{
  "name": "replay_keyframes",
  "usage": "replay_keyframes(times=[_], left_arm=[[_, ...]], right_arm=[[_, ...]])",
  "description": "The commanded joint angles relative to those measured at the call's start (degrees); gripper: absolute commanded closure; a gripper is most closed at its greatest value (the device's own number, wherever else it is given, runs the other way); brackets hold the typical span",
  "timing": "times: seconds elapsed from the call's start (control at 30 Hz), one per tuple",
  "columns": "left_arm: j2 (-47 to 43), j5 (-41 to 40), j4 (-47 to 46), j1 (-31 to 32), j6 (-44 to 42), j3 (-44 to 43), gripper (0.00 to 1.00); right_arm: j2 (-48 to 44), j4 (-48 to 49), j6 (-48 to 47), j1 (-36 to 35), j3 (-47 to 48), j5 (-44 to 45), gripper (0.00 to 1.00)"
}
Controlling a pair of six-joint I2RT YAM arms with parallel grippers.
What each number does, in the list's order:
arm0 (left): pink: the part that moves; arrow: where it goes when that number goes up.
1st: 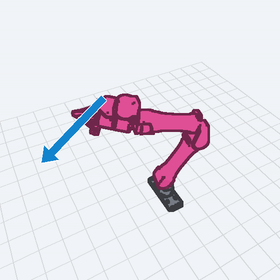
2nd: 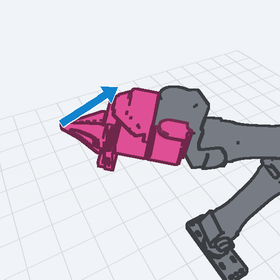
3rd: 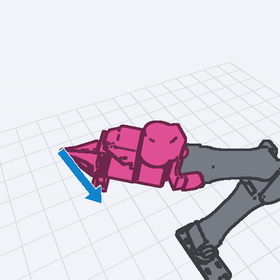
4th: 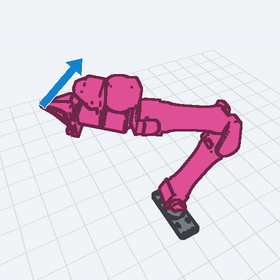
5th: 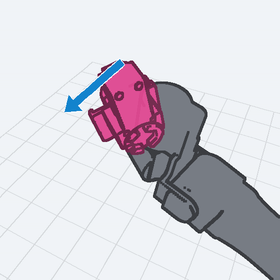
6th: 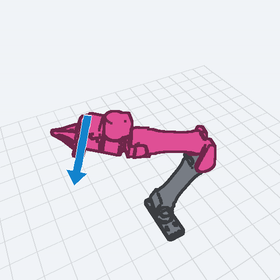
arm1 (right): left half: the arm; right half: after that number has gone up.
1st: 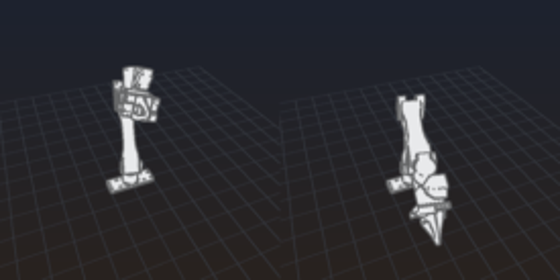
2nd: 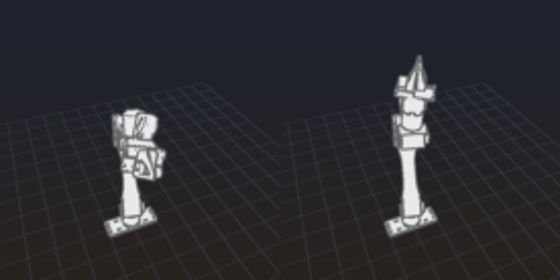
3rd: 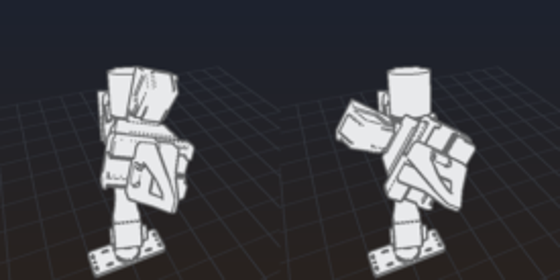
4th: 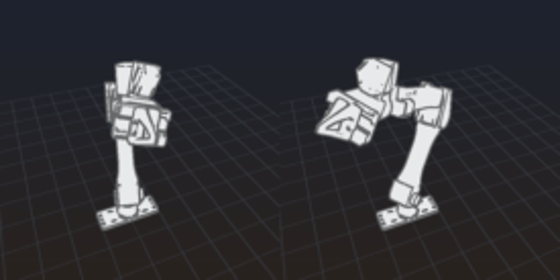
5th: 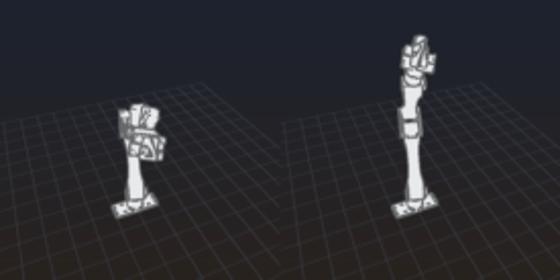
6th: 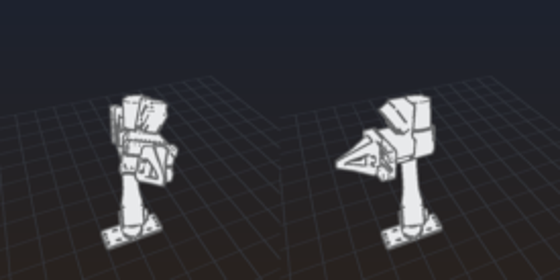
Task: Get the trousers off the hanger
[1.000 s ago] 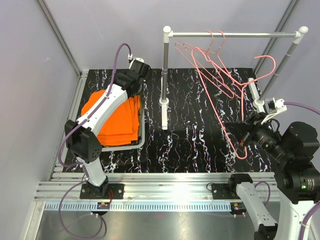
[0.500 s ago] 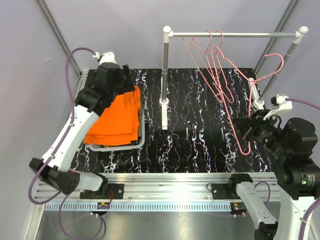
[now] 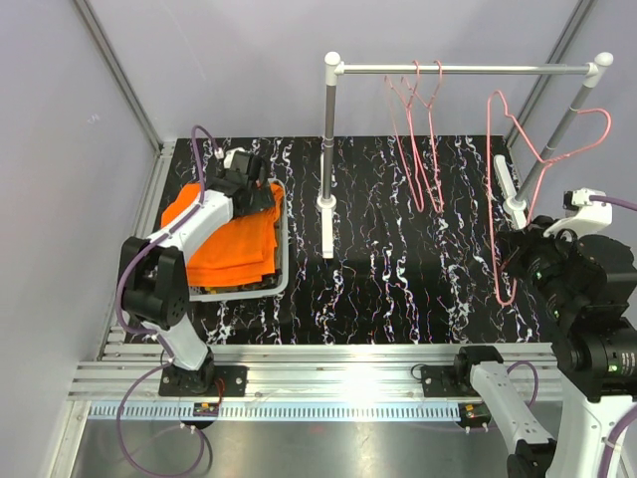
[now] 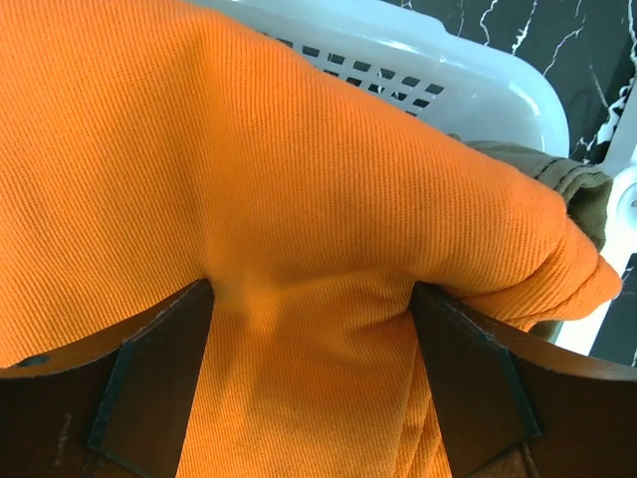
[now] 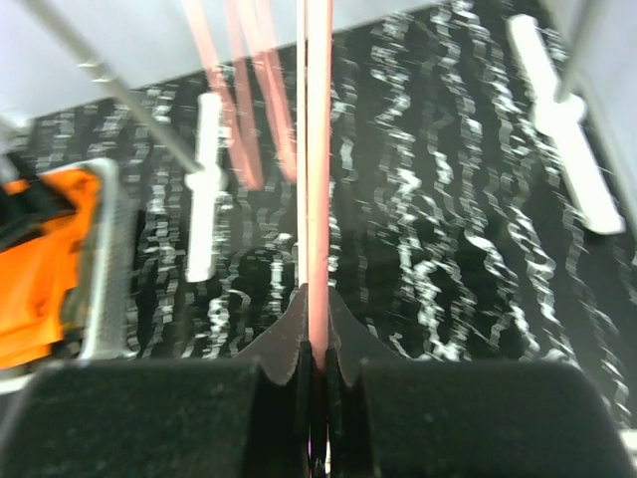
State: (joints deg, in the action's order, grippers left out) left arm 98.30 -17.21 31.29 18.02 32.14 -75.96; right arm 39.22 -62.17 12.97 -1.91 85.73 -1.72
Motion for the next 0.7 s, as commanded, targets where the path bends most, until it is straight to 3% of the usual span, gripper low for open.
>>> replay_keyframes(times=[0.0,0.13,0.2,0.3,0.67], left_arm=[[4.9,5.6,-2.9,0.4,3.0,4.9,0.16],[4.1,6.5,-2.5,0.4,3.7,5.0,0.14],[1.6,6.5,-1.7,0.4,3.6,4.9,0.07],[-4.7,4.5,2.1,0.3,3.0,2.8,0.01],[-32.3,-0.4,16.8,0.3,-2.1,-3.3,0.01]], right_arm=[[2.5,-0.4,-2.1,0.1,1.2,8.6,1.0],[6.3,-1.0,-3.6,0.1,1.5,8.6,1.0],[7.7,-0.7,-4.0,0.1,1.5,6.8,1.0],[11.0,2.0,-4.4,0.1,1.3,4.3,1.0],[23.3,12.0,-9.1,0.1,5.1,6.1,1.0]])
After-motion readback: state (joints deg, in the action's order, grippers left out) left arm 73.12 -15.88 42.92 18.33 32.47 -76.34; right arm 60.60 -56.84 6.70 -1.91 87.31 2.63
